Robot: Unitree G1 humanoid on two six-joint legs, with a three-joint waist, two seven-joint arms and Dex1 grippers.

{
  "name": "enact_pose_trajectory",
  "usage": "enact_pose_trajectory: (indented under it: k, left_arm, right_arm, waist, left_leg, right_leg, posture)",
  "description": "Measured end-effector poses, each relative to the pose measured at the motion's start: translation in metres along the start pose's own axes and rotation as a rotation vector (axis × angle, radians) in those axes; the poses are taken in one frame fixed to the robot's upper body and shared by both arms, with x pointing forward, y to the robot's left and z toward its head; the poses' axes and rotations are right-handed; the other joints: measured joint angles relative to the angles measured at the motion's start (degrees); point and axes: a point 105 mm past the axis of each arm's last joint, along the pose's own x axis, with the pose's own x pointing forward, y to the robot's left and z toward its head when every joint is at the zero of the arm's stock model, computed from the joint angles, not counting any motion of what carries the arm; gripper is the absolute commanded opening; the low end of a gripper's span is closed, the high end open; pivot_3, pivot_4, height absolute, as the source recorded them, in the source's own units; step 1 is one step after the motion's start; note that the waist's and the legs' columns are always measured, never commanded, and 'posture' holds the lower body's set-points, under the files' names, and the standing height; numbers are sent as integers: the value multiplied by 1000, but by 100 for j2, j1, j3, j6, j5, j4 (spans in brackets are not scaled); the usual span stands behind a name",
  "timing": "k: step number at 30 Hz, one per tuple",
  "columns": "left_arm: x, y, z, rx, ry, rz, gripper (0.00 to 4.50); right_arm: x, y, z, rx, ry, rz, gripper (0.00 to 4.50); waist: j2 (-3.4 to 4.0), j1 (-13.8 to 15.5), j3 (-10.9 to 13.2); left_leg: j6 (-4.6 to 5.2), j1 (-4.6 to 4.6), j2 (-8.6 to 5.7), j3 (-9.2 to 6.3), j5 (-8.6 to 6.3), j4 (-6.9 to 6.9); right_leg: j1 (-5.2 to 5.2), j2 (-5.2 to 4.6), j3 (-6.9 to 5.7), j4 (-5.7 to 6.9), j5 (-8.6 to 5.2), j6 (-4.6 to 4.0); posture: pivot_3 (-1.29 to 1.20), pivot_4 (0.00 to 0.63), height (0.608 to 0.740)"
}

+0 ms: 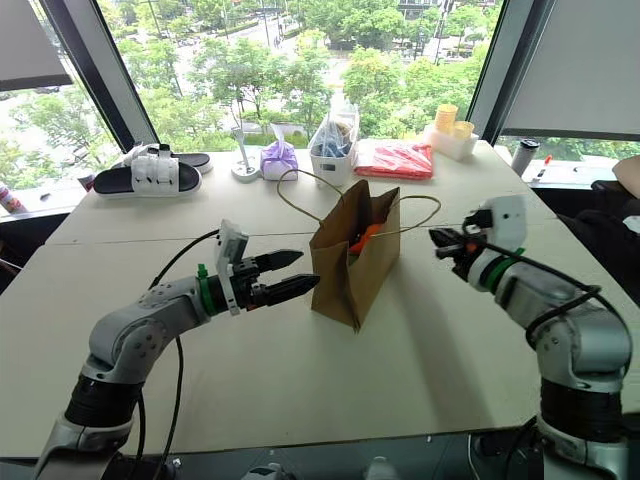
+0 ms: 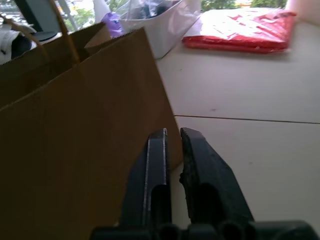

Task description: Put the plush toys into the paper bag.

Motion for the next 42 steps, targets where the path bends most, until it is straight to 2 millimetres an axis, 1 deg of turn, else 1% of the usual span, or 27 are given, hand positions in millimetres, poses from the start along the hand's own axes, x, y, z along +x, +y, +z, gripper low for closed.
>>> enact_pose_trajectory:
  k: [4, 9, 11, 13, 18, 21, 26, 27, 28, 29, 33, 35, 36, 37, 38, 39, 40, 41, 42]
  left_arm:
    - [4, -5, -3, -9, 5, -24, 4500]
    - [13, -16, -7, -20, 3, -65, 4500]
    - [18, -19, -9, -12, 10, -70, 4500]
    - [26, -18, -14, -6, 7, -43, 4500]
    - [46, 3, -28, 2, 6, 96, 4500]
    - [53, 14, -33, 12, -4, 181, 3756]
    - [60, 17, -32, 12, -37, 241, 1428]
    - [60, 18, -32, 9, -41, 250, 856]
    - [60, 18, -31, 7, -45, 257, 392]
    - [60, 19, -31, 7, -46, 264, 19]
    - [57, 22, -30, 0, -47, 278, 19]
    - [54, 24, -30, 0, -33, 274, 19]
    - [53, 24, -29, 4, -28, 244, 19]
    - [51, 23, -26, 19, -15, 191, 19]
    - [46, 26, -21, 46, 6, 145, 19]
    - [42, 29, -17, 68, 38, 64, 19]
    - [36, 34, -13, 85, 54, 29, 19]
    - [29, 44, -7, 93, 84, -41, 19]
    - [24, 52, -3, 97, 97, -75, 19]
  right_arm:
    - [14, 31, -11, -5, 18, 110, 32]
    - [34, 55, -9, -34, 5, 179, 32]
    - [40, 59, -10, -52, 11, 194, 32]
    - [43, 60, -12, -60, 19, 201, 32]
    - [44, 60, -14, -68, 27, 201, 32]
    - [43, 59, -15, -68, 30, 198, 0]
    - [41, 60, -17, -70, 31, 198, 0]
    - [41, 61, -16, -71, 29, 199, 0]
    - [40, 61, -16, -74, 26, 199, 0]
    - [40, 61, -16, -74, 26, 197, 0]
    - [36, 59, -20, -71, 39, 185, 0]
    - [32, 57, -17, -72, 33, 180, 0]
    - [27, 53, -14, -69, 27, 176, 0]
    - [19, 46, -12, -70, 24, 170, 0]
    - [9, 38, -9, -68, 20, 160, 0]
    - [-8, 25, -8, -64, 20, 138, 0]
    - [-18, 16, -7, -63, 26, 121, 0]
    - [-38, 3, -11, -66, 53, 95, 0]
    - [-48, -1, -13, -66, 71, 90, 0]
  waist:
    - [0, 4, 0]
    - [0, 7, 0]
    - [0, 12, 0]
    - [0, 23, 0]
    - [0, 12, 0]
    - [0, 6, 0]
    - [0, 18, 0]
    - [0, 18, 0]
    - [0, 18, 0]
    - [0, 17, -1]
    - [0, 18, 0]
    - [0, 17, 0]
    - [0, 18, 0]
    - [0, 38, 0]
    - [0, 49, 0]
    - [0, 95, 0]
    - [0, 109, 0]
    - [1, 146, 0]
    - [1, 140, 0]
  left_leg:
    - [0, 0, 0, -3, 0, 1]
    - [0, 0, -1, -4, 0, 4]
    - [-1, 0, -2, -4, 0, 4]
    - [-1, 0, -4, -5, 0, 4]
    - [-1, 0, -4, -5, 0, 3]
    - [-1, 2, -3, -4, 0, 2]
    - [-1, 0, -3, -4, 0, 4]
    - [-1, 0, -3, -4, 0, 4]
    - [-1, 0, -3, -5, 0, 4]
    - [-1, 0, -4, -4, 0, 5]
    - [-1, 0, -4, -4, 0, 4]
    - [-1, 0, -4, -4, 0, 5]
    - [0, 0, -4, -4, 0, 5]
    - [0, -4, -5, -8, 0, 5]
    - [0, -4, -4, -9, 0, 5]
    - [0, -6, -6, -10, 0, 5]
    - [3, -5, -7, -6, -1, 6]
    - [5, -5, -8, -6, -2, 8]
    - [8, -2, -6, -2, -4, 8]
  right_leg:
    - [0, 0, -1, 0, 0, 0]
    - [2, 0, -1, 1, 0, 0]
    - [2, 1, -1, 0, 0, 0]
    - [3, 0, -1, -2, 0, 0]
    - [3, 2, -2, -1, 0, 0]
    - [2, 2, -2, -1, 0, 0]
    - [2, 2, -1, -1, 0, 0]
    - [2, 1, -2, -1, 0, 0]
    - [2, 2, -1, 0, 0, 0]
    - [2, 1, -2, 0, 0, 0]
    - [2, 1, -1, 0, 0, 0]
    - [2, 2, -1, 0, 0, 0]
    - [2, 2, -2, 1, 0, 0]
    - [1, 2, -7, 0, 0, 1]
    - [2, 4, -10, -1, 0, 1]
    - [3, 3, -11, -1, 0, 1]
    - [4, 5, -12, -6, -1, 1]
    - [9, 4, -12, -5, -1, 2]
    - [11, 6, -13, -11, -1, 2]
  posture:
    - [0, 150, 740]
    - [0, 150, 740]
    - [0, 150, 740]
    - [0, 150, 740]
    - [0, 150, 740]
    - [0, 150, 740]
    - [0, 150, 740]
    - [0, 150, 740]
    - [0, 150, 740]
    - [0, 150, 740]
    - [0, 150, 740]
    - [0, 150, 740]
    - [0, 150, 740]
    - [0, 150, 740]
    - [0, 150, 740]
    - [0, 150, 740]
    - [0, 150, 740]
    - [0, 150, 740]
    - [0, 150, 740]
